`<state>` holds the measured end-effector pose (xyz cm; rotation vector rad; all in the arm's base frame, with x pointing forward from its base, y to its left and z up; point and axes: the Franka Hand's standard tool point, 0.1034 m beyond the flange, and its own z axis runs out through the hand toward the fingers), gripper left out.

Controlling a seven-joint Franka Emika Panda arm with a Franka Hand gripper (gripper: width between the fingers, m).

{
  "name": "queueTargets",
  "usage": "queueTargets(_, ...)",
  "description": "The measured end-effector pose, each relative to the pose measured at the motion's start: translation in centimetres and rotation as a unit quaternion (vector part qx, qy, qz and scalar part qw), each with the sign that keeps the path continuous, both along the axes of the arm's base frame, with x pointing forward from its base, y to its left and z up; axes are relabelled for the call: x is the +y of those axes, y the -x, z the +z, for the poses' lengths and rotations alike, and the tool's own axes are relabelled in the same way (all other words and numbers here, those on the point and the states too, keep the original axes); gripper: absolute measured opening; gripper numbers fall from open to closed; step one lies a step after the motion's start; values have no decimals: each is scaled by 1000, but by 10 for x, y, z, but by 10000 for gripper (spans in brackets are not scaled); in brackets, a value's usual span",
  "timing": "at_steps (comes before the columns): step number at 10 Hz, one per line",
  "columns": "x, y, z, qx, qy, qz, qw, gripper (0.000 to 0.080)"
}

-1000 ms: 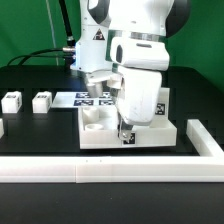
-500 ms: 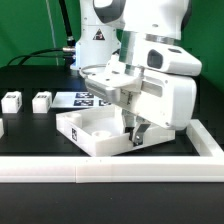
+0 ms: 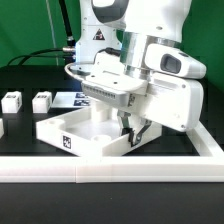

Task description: Assemble square table

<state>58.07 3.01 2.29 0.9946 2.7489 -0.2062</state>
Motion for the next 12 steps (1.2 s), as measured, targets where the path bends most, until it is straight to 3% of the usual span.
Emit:
queueTargets(3, 20, 1, 0, 10, 24, 88, 996, 64)
queueTargets(4, 24, 3, 0, 24, 42, 140, 989, 64)
queueTargets(7, 21, 4, -1, 48, 64, 224, 971, 64)
queueTargets(12, 14, 3, -2, 41, 56, 222, 973, 64)
